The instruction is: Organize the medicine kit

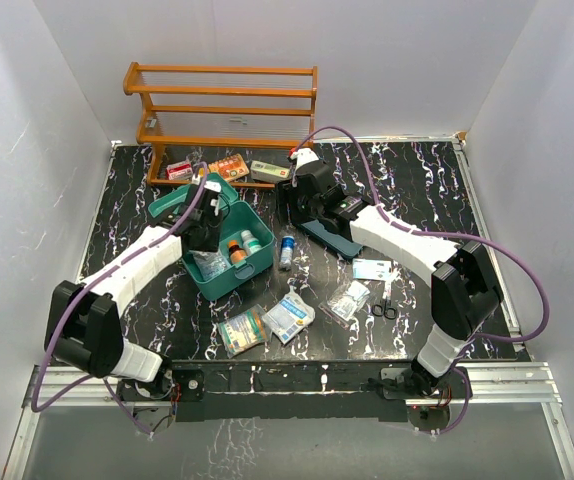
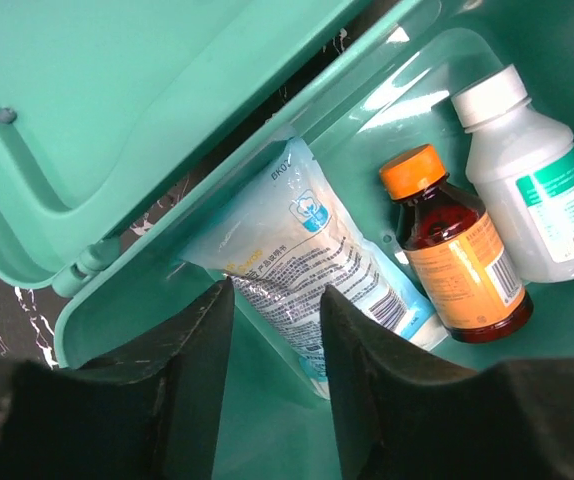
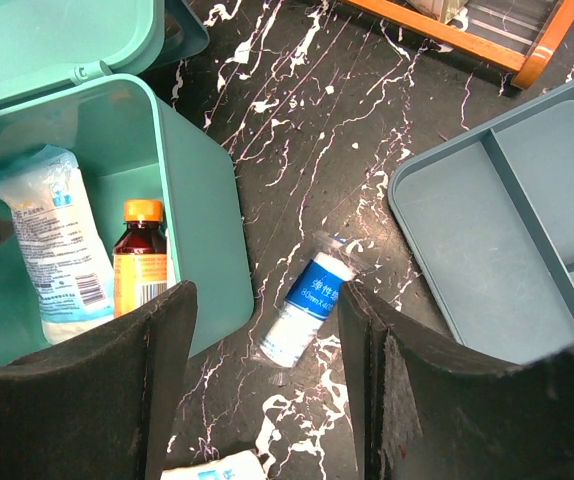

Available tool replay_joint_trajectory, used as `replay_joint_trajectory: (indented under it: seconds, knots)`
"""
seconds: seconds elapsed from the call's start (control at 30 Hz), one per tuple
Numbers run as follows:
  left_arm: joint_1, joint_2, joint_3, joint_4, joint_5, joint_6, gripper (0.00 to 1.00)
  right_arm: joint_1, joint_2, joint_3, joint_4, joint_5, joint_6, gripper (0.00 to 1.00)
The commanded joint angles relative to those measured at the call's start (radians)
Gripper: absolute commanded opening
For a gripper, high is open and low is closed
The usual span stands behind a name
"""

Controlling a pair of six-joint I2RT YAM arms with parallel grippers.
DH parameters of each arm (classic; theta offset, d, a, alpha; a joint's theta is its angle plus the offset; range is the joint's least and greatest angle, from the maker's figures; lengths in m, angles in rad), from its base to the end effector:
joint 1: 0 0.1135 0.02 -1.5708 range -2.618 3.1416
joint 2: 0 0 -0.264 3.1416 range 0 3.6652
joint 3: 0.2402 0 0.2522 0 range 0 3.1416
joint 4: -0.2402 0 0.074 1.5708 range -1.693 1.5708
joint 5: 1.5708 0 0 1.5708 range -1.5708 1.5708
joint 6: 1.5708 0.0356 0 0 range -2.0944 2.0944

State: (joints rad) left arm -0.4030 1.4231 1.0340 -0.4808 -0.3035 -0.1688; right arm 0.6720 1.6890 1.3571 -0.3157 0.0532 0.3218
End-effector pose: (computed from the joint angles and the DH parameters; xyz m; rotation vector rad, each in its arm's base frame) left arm 0.2803 -0.1079 0.2547 0.1464 2.3862 0.1041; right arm 0.3061 0.2411 0.2865 -0.3644 2.2320 0.4833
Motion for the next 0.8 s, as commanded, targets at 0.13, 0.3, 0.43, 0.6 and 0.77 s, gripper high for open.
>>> replay_joint_trajectory:
  seconds: [0.13, 0.3, 0.43, 0.6, 0.77]
  knots:
    - [-0.012, 0.063, -0.041, 0.074, 0.011, 0.014, 0.29, -0.005, -0.028, 0.002, 0.062, -0.001, 0.01, 0.56]
    - [-0.013, 0.119, -0.061, 0.111, 0.002, 0.017, 0.28, -0.006, -0.02, 0.009, 0.063, -0.003, 0.01, 0.56]
    - [-0.014, 0.147, -0.075, 0.118, 0.019, 0.012, 0.27, -0.006, -0.018, 0.012, 0.061, 0.001, 0.009, 0.56]
    - [-0.014, 0.16, -0.086, 0.098, 0.027, 0.0, 0.26, -0.005, -0.017, 0.01, 0.058, 0.005, 0.009, 0.55]
    - [-0.014, 0.174, -0.08, 0.094, 0.072, -0.003, 0.26, -0.006, -0.026, 0.009, 0.054, 0.017, 0.019, 0.56]
